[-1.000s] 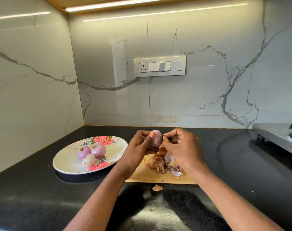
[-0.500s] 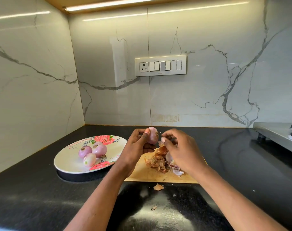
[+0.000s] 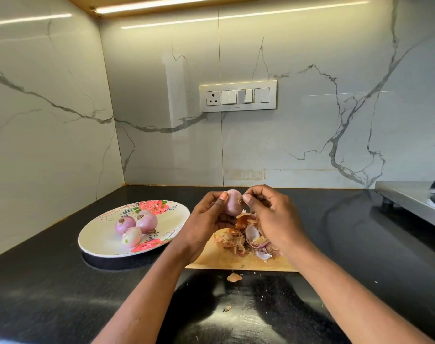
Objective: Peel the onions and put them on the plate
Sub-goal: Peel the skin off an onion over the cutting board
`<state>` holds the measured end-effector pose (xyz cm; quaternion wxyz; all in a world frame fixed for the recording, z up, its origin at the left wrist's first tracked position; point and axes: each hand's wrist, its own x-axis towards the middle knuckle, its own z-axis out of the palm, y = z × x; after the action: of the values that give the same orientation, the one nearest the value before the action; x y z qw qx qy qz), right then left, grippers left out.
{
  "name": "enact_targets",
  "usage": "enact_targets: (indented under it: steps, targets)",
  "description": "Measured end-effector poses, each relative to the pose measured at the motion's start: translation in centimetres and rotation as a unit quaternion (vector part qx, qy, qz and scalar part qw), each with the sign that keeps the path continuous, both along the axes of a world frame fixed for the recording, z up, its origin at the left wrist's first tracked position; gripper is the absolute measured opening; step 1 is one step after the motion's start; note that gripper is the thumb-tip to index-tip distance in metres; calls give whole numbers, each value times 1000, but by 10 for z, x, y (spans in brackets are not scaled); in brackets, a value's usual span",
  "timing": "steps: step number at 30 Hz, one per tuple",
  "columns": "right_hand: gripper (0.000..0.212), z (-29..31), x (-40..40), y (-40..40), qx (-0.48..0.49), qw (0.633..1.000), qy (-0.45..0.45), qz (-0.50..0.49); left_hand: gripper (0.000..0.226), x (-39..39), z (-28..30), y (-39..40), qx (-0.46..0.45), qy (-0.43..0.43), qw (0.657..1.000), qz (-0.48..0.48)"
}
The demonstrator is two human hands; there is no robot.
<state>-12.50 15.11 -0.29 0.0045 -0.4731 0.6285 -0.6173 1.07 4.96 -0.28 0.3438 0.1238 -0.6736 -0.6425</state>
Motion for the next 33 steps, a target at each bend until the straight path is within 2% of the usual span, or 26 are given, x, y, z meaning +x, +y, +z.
enact_targets:
  steps: [3,6,9,11,14,19,26,33]
  targets:
    - [16,0,-2,1,-3,998,-67,12,31,1,1,-1,28,11,1000,5]
    - [21,-1,-3,4,33,999,41,-11,35,4,3,-2,49,17,998,25]
    - [7,-2,0,3,34,992,117,-26,41,6,3,-5,48,7,998,42]
    - [19,-2,3,3,11,990,139,-21,43,6,3,-6,41,-4,998,43]
    - [27,1,6,5,-24,985,172,-6,45,6,3,-4,23,-11,999,28]
    - [24,0,5,4,-68,977,203,-14,40,6,3,-4,6,3,1000,12]
    - [9,-5,5,2,-101,960,259,-29,41,4,0,-2,13,22,1000,0]
    - [11,-7,3,0,-72,973,219,-29,40,2,-1,-2,26,16,1000,-9]
